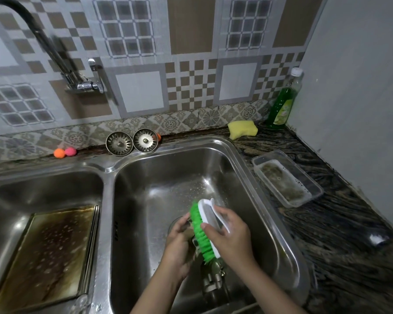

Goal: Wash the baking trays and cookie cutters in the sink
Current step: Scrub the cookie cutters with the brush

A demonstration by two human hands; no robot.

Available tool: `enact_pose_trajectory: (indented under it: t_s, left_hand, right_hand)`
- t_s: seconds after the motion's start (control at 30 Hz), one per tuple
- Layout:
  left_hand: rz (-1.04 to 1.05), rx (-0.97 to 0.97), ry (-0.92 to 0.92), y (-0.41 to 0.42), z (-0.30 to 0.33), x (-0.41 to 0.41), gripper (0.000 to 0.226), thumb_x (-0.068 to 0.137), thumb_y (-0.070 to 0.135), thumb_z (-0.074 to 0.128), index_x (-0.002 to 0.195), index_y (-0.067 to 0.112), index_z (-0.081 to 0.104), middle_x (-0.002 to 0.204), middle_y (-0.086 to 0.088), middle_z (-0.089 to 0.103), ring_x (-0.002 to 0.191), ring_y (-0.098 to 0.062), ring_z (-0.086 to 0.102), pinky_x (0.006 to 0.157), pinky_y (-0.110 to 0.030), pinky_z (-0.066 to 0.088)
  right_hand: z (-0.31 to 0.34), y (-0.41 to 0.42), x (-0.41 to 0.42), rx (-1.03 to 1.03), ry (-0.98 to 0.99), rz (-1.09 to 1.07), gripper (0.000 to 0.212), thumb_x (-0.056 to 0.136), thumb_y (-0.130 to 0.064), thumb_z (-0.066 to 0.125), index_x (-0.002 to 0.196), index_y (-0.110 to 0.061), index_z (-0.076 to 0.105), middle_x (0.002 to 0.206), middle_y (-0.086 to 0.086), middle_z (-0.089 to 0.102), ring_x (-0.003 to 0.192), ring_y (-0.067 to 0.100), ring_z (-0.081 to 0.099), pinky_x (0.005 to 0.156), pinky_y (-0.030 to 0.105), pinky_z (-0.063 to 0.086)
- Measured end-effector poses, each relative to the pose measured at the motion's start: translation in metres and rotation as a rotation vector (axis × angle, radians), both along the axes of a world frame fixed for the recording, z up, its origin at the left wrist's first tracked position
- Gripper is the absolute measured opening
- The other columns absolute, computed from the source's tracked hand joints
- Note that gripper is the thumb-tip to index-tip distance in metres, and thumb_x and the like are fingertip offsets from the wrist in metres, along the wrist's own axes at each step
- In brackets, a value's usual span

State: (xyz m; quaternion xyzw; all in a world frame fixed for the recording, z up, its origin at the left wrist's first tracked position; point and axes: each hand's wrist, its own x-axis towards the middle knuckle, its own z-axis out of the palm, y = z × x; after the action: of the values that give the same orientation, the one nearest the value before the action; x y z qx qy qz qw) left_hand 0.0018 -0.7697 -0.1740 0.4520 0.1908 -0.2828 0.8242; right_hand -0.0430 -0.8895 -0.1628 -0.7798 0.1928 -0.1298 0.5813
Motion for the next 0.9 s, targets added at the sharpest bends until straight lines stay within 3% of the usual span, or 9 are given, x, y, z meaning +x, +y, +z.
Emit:
enact_pose_trajectory:
  t_s: [0.1,0.27,0.33,0.4,0.53,0.67,0.73,0.8,0.9]
  left_hand:
    - [-0.044,0.017,-0.017,0.000,0.000,-0.005,0.037,0.089,-0.007,0.048,0.120,0.011,0.058,0.097,-0.020,0.070,0.068,-0.027,0.067,0.060,-0.038,0.057]
    - [-0.082,0.119,0.009,0.001,-0.007,-0.008,0.036,0.090,-0.003,0.048,0.116,0.017,0.063,0.093,-0.012,0.071,0.083,-0.031,0.063,0.084,-0.050,0.050]
    - [-0.045,0.096,0.023,0.000,-0.006,-0.006,0.034,0.091,-0.001,0.048,0.115,0.017,0.063,0.095,-0.014,0.071,0.077,-0.028,0.064,0.073,-0.043,0.054]
    - [-0.021,0.081,0.027,-0.002,-0.003,-0.004,0.031,0.090,-0.001,0.048,0.114,0.014,0.062,0.097,-0.018,0.067,0.074,-0.028,0.063,0.061,-0.034,0.055]
    - [-0.045,0.094,-0.034,0.000,0.005,-0.009,0.029,0.090,-0.004,0.047,0.105,0.013,0.066,0.088,-0.017,0.070,0.067,-0.026,0.066,0.057,-0.031,0.054]
    - [-0.172,0.324,-0.201,0.014,0.004,-0.011,0.031,0.091,0.000,0.053,0.115,0.016,0.065,0.088,-0.008,0.070,0.078,-0.026,0.062,0.060,-0.027,0.049]
    - [-0.294,0.534,-0.389,0.023,-0.001,-0.007,0.040,0.086,0.002,0.061,0.123,0.015,0.060,0.087,-0.011,0.066,0.071,-0.026,0.060,0.057,-0.029,0.048]
    - [-0.445,0.772,-0.634,0.030,-0.002,-0.002,0.054,0.075,0.015,0.070,0.127,0.020,0.055,0.101,-0.007,0.068,0.080,-0.023,0.065,0.068,-0.031,0.054]
    - [-0.568,0.909,-0.776,0.034,0.004,0.000,0.056,0.064,0.028,0.069,0.118,0.024,0.055,0.102,0.000,0.068,0.084,-0.010,0.065,0.078,-0.029,0.054]
  right_hand:
    - [-0.002,-0.012,0.013,-0.040,0.045,-0.016,0.050,0.071,-0.025,0.082,0.117,-0.019,0.064,0.109,-0.008,0.066,0.098,0.005,0.062,0.077,0.006,0.046]
    - [-0.002,-0.022,0.013,-0.022,0.052,-0.096,0.047,0.070,-0.027,0.083,0.112,-0.028,0.062,0.109,-0.005,0.066,0.098,0.014,0.064,0.080,0.029,0.054]
    - [-0.001,-0.013,0.003,0.072,0.007,-0.101,0.045,0.068,-0.023,0.084,0.107,-0.030,0.063,0.106,-0.005,0.069,0.096,0.014,0.067,0.081,0.033,0.057]
    - [0.000,0.004,-0.010,0.104,-0.030,-0.059,0.044,0.067,-0.019,0.085,0.104,-0.031,0.064,0.106,-0.007,0.069,0.097,0.006,0.066,0.082,0.024,0.055]
    - [-0.003,0.016,-0.014,0.006,-0.049,-0.059,0.043,0.070,-0.026,0.082,0.107,-0.036,0.061,0.109,-0.016,0.065,0.101,0.000,0.062,0.084,0.022,0.052]
    - [0.005,-0.005,0.007,-0.029,0.019,-0.092,0.051,0.073,-0.024,0.081,0.119,-0.024,0.061,0.110,-0.006,0.063,0.093,0.010,0.061,0.063,0.007,0.047]
    - [0.008,-0.013,0.015,-0.005,0.008,-0.088,0.051,0.071,-0.025,0.083,0.117,-0.026,0.061,0.109,-0.003,0.065,0.094,0.015,0.063,0.066,0.017,0.052]
    - [0.010,-0.016,0.020,0.059,0.019,-0.016,0.048,0.067,-0.025,0.085,0.109,-0.029,0.062,0.107,0.002,0.069,0.094,0.020,0.067,0.076,0.035,0.058]
    - [0.006,-0.010,0.019,0.095,0.077,0.125,0.045,0.061,-0.025,0.088,0.099,-0.033,0.065,0.109,0.001,0.068,0.098,0.019,0.067,0.078,0.034,0.057]
